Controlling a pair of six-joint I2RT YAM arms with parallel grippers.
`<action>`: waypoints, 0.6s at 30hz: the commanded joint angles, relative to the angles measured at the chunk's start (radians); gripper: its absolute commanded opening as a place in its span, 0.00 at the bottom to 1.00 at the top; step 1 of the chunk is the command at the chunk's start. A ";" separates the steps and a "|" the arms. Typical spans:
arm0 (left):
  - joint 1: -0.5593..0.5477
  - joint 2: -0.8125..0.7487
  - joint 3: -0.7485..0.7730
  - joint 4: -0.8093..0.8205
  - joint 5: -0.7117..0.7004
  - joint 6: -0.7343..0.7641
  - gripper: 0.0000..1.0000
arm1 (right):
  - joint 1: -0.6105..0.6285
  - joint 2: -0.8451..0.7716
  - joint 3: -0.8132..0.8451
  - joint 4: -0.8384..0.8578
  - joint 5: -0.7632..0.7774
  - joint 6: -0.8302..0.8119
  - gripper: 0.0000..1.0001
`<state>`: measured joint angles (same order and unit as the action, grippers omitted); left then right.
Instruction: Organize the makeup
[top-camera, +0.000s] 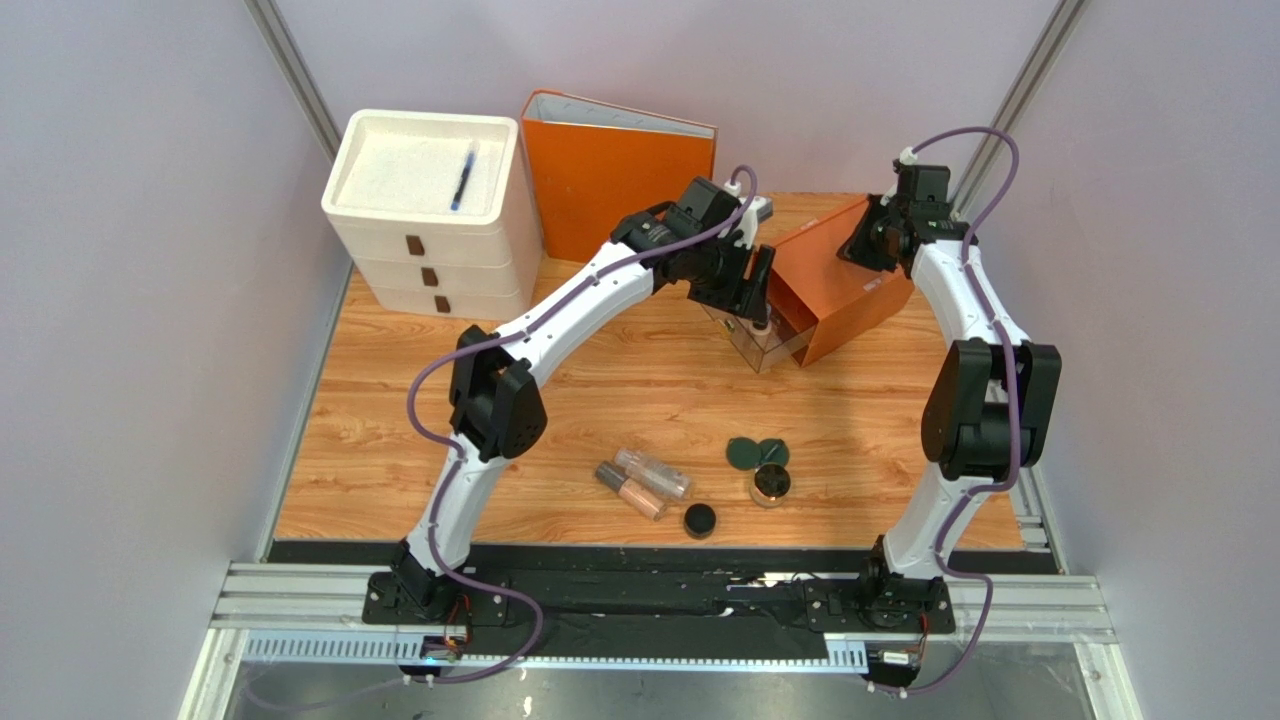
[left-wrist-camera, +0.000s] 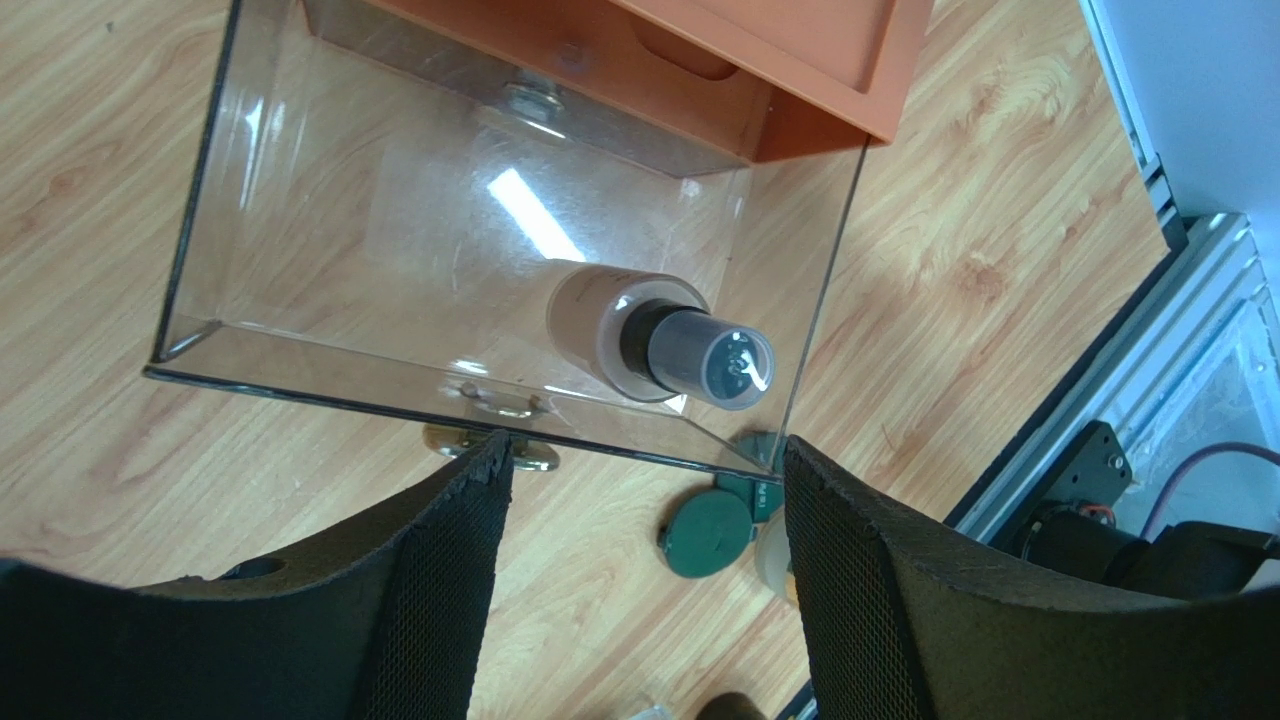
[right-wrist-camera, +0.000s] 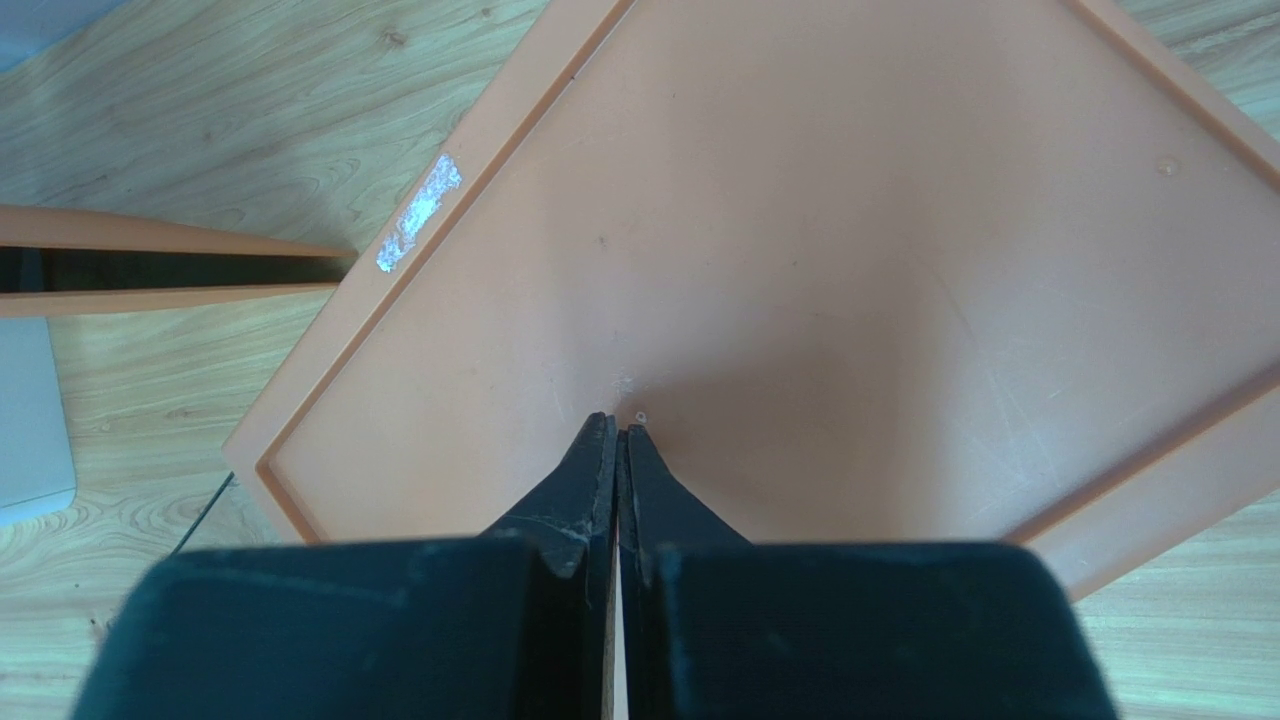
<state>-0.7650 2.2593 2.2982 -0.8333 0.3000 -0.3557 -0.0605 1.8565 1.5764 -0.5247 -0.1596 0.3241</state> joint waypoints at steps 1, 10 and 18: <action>-0.022 0.012 0.069 0.033 -0.001 0.014 0.71 | 0.013 0.125 -0.085 -0.236 0.011 -0.033 0.00; -0.030 0.121 0.154 0.020 0.019 -0.009 0.71 | 0.008 0.129 -0.087 -0.236 0.009 -0.034 0.00; -0.030 0.166 0.198 0.059 0.007 -0.040 0.55 | 0.007 0.129 -0.088 -0.238 0.003 -0.036 0.00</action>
<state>-0.7914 2.4107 2.4371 -0.7944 0.3054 -0.3714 -0.0662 1.8576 1.5776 -0.5251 -0.1734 0.3237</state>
